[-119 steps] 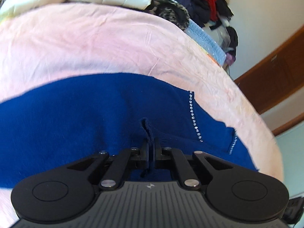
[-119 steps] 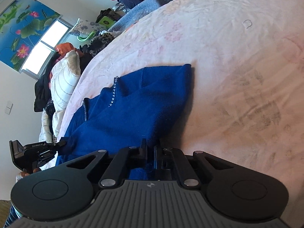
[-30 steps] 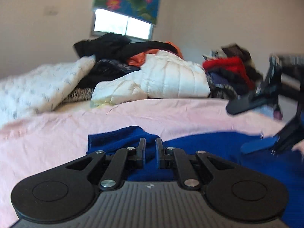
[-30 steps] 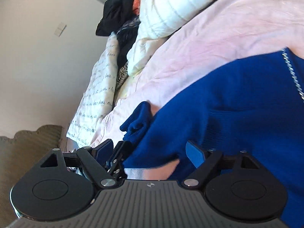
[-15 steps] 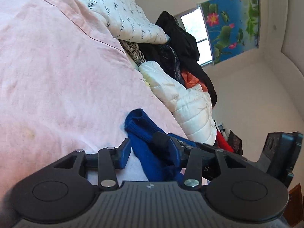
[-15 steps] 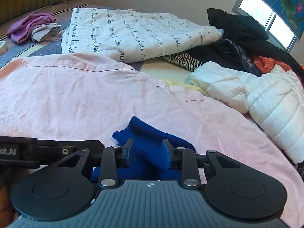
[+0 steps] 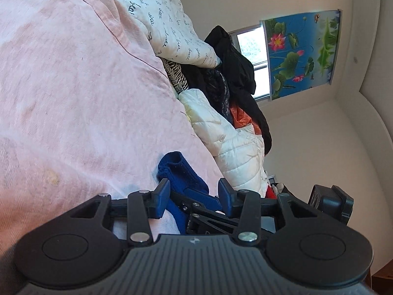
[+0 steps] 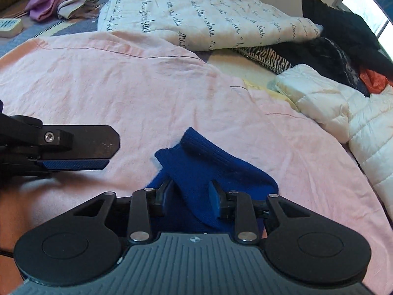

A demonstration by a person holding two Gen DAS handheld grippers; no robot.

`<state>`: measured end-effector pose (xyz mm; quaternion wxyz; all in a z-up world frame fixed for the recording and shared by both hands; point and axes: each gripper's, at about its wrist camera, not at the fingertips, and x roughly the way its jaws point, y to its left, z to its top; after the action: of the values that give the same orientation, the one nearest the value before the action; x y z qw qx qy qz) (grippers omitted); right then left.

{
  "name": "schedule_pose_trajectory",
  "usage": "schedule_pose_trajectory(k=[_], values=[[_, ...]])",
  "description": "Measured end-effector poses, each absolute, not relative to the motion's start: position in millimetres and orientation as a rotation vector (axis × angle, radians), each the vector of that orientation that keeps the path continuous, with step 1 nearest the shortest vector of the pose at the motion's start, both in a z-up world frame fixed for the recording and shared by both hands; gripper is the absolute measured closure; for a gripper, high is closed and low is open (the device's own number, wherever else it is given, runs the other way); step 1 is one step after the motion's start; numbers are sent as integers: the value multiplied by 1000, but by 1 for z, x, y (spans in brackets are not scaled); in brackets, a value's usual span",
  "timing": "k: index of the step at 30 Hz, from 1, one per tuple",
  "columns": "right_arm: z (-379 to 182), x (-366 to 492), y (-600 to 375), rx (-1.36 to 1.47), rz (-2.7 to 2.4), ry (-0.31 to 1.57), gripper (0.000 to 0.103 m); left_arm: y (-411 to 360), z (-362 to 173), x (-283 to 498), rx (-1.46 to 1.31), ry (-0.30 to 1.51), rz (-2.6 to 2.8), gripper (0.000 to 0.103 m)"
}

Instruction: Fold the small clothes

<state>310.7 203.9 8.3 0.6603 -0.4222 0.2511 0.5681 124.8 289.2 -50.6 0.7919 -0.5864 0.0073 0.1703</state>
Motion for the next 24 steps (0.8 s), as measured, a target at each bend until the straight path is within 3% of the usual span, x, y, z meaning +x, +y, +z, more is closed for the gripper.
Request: schedule_pose_trajectory(k=[3, 5, 8, 10, 13, 19, 21, 23, 24], values=[[6, 308, 212, -960, 1267, 552, 66, 289, -51, 125, -1262, 15, 366, 61], [6, 325, 215, -857, 1235, 653, 97, 290, -50, 126, -1259, 17, 364, 59], [10, 359, 205, -573, 1172, 810, 97, 293, -49, 128, -1270, 27, 335, 50], [22, 376, 182, -326, 1152, 863, 96, 301, -46, 133, -1305, 65, 280, 34], [42, 393, 138, -15, 1138, 884, 95, 324, -44, 150, -1415, 151, 196, 24], [73, 411, 64, 422, 1119, 843, 94, 362, -51, 214, -1567, 509, 112, 24], [82, 410, 43, 511, 1106, 809, 94, 367, -50, 227, -1562, 568, 102, 25], [84, 410, 24, 572, 1086, 786, 94, 366, -50, 233, -1555, 600, 106, 42], [85, 412, 12, 594, 1063, 770, 94, 365, -48, 239, -1514, 637, 90, 75]])
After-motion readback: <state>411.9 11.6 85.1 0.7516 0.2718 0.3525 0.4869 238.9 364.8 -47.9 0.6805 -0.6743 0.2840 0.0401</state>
